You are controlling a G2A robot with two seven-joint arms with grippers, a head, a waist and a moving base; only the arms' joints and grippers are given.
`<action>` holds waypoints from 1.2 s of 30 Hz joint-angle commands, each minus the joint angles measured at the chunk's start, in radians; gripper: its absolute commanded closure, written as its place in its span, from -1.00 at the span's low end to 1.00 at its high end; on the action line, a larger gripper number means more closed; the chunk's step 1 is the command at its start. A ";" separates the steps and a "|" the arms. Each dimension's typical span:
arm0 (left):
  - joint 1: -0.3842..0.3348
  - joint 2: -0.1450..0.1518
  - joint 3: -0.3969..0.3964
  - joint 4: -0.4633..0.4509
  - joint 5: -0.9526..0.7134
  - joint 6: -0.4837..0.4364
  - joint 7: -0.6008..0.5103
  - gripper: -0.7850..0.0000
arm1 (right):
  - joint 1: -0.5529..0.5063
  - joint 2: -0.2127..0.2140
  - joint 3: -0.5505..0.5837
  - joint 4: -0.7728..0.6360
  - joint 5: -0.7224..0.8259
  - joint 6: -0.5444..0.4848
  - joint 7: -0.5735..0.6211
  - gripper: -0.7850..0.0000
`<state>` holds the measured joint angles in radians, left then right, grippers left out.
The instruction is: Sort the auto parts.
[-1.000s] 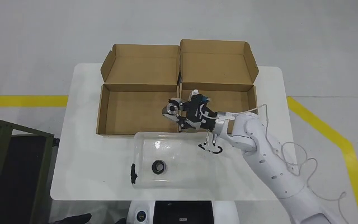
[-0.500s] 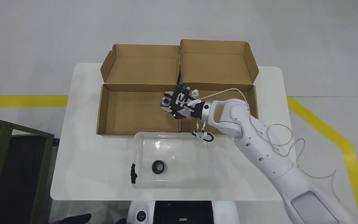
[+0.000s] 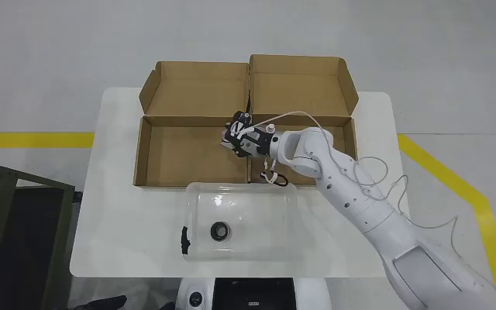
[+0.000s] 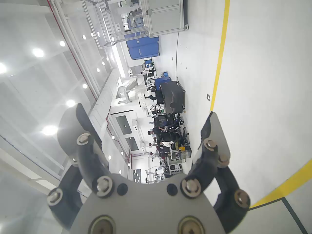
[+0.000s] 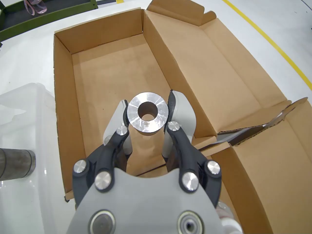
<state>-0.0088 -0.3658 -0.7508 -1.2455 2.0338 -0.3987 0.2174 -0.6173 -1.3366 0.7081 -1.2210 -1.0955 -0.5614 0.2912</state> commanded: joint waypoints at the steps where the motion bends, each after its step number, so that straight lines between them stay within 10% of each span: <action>1: 0.000 0.000 0.000 0.000 0.000 0.000 0.000 -1.00 | 0.012 -0.008 -0.009 0.021 -0.003 0.003 0.000 1.00; 24: 0.000 0.000 0.000 0.000 0.000 0.000 0.000 -1.00 | 0.090 -0.092 -0.098 0.179 -0.087 0.050 0.006 1.00; 36: 0.000 0.000 0.000 0.000 0.000 0.000 0.000 -1.00 | 0.106 -0.123 -0.116 0.224 -0.130 0.059 0.024 0.45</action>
<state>-0.0088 -0.3658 -0.7508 -1.2455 2.0338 -0.3987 0.2174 -0.5110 -1.4586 0.5927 -1.0007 -1.2235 -0.5021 0.3151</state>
